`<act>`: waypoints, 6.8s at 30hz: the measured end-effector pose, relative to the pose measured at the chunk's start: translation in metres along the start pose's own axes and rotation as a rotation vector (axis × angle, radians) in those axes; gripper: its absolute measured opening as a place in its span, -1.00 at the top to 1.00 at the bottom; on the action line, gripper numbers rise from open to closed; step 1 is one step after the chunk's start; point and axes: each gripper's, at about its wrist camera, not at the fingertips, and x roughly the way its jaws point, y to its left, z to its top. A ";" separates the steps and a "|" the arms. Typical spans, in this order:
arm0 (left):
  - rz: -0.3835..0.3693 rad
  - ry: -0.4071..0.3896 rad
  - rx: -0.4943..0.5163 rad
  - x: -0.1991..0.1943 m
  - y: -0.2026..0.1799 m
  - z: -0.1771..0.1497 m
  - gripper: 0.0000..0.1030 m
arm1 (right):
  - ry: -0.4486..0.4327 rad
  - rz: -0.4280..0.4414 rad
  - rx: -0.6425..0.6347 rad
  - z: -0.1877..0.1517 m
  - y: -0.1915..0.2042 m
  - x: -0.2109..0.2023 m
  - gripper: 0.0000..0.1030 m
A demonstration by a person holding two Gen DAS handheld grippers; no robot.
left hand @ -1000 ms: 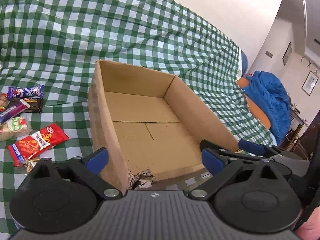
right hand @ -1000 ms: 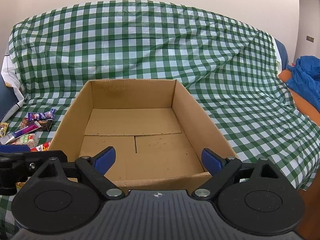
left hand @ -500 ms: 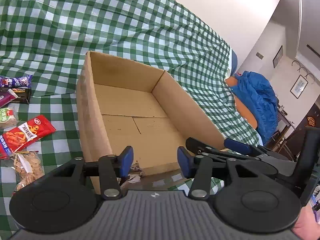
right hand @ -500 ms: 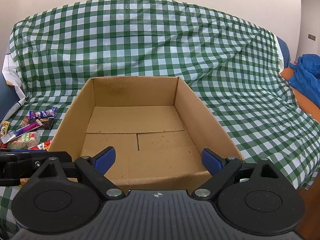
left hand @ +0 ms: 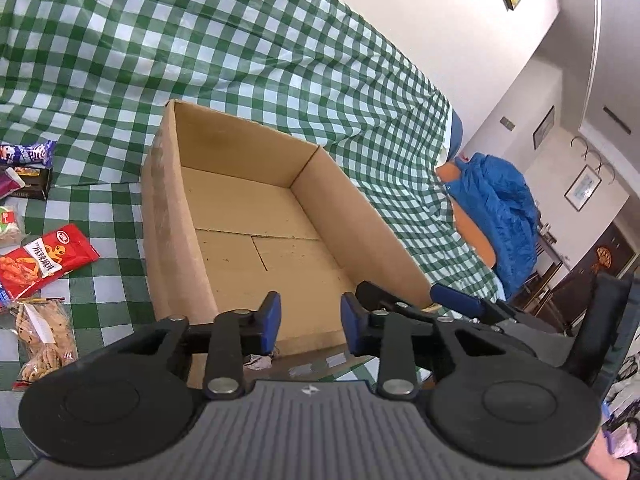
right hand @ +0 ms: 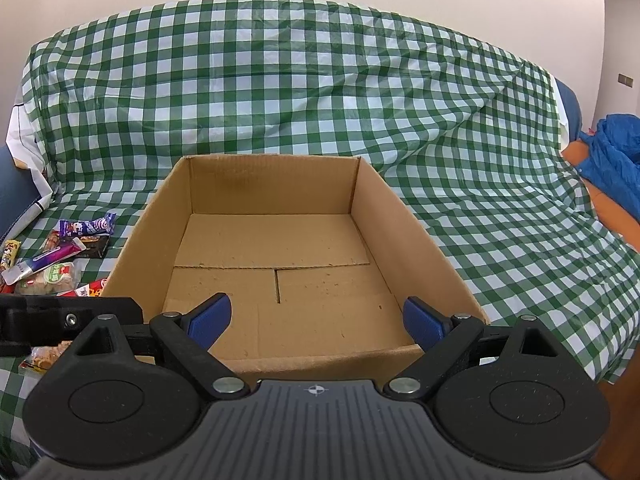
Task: Organize snacks
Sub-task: 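Move both tools from the cardboard box toward the snack pile, then grasp the clear cookie bag with the right gripper while the left grasps the puffed-grain bag, then lift both bags and carry them over the cardboard box, then lower both bags into the box and open both grippers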
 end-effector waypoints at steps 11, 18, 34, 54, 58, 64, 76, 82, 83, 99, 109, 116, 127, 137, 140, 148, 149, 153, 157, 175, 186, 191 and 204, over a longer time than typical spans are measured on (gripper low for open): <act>0.073 -0.027 -0.014 -0.048 0.043 0.050 0.48 | -0.050 0.070 0.017 0.008 0.018 -0.003 -0.23; 0.298 -0.111 -0.136 -0.106 0.156 0.089 0.48 | -0.052 0.173 0.005 0.020 0.053 -0.007 -0.22; 0.783 -0.107 -0.415 -0.112 0.252 0.073 -0.51 | 0.081 0.462 -0.090 0.022 0.205 0.019 -0.26; 0.944 0.020 -0.196 -0.076 0.250 0.067 0.16 | 0.394 0.374 -0.144 -0.042 0.233 0.087 -0.28; 0.895 -0.012 -0.215 -0.095 0.239 0.072 0.28 | 0.359 0.386 -0.175 -0.042 0.231 0.078 0.21; 0.761 -0.140 -0.256 -0.126 0.225 0.080 0.36 | 0.331 0.386 -0.165 -0.042 0.225 0.065 0.34; 0.469 0.150 -0.411 -0.079 0.232 0.066 0.39 | 0.329 0.387 -0.181 -0.044 0.222 0.060 0.34; 0.457 0.149 -0.383 -0.069 0.224 0.068 -0.22 | 0.345 0.384 -0.172 -0.046 0.221 0.064 0.28; 0.455 0.167 -0.370 -0.062 0.223 0.069 -0.29 | 0.346 0.382 -0.173 -0.047 0.222 0.065 0.27; 0.611 0.448 -0.228 0.044 0.190 0.037 -0.89 | 0.388 0.343 -0.181 -0.044 0.220 0.066 0.30; 0.623 0.441 -0.227 0.040 0.197 0.041 -0.66 | 0.414 0.349 -0.156 -0.041 0.219 0.082 0.19; 0.601 0.384 -0.320 0.006 0.211 0.047 -0.65 | 0.383 0.323 -0.162 -0.043 0.221 0.075 0.35; 0.565 0.414 -0.314 -0.003 0.211 0.043 -0.65 | 0.435 0.304 -0.297 -0.051 0.232 0.064 0.36; 0.565 0.505 -0.222 0.014 0.203 0.032 -0.68 | 0.458 0.323 -0.238 -0.059 0.225 0.072 0.20; 0.565 0.512 -0.202 0.016 0.202 0.031 -0.69 | 0.454 0.322 -0.250 -0.061 0.227 0.072 0.19; 0.520 0.407 -0.218 0.001 0.199 0.041 -0.63 | 0.374 0.313 -0.273 -0.053 0.230 0.060 0.38; 0.513 0.387 -0.219 -0.002 0.197 0.043 -0.63 | 0.356 0.313 -0.275 -0.051 0.229 0.056 0.38; 0.478 0.303 -0.234 -0.013 0.191 0.051 -0.63 | 0.272 0.318 -0.283 -0.043 0.219 0.039 0.39; 0.430 0.191 -0.248 -0.030 0.181 0.058 -0.63 | 0.201 0.315 -0.270 -0.035 0.206 0.025 0.39; 0.237 -0.134 -0.005 -0.050 0.090 0.060 -0.63 | -0.142 0.180 -0.042 0.044 0.036 -0.002 0.39; 0.126 -0.212 0.125 -0.024 0.032 0.053 -0.63 | -0.141 0.097 0.084 0.027 -0.024 0.006 0.39; 0.051 -0.248 0.123 -0.002 0.003 0.071 -0.63 | -0.131 0.060 0.107 0.023 -0.038 0.009 0.39; 0.004 -0.195 0.141 0.022 0.008 0.062 -0.63 | -0.146 -0.065 0.098 0.028 -0.045 0.018 0.39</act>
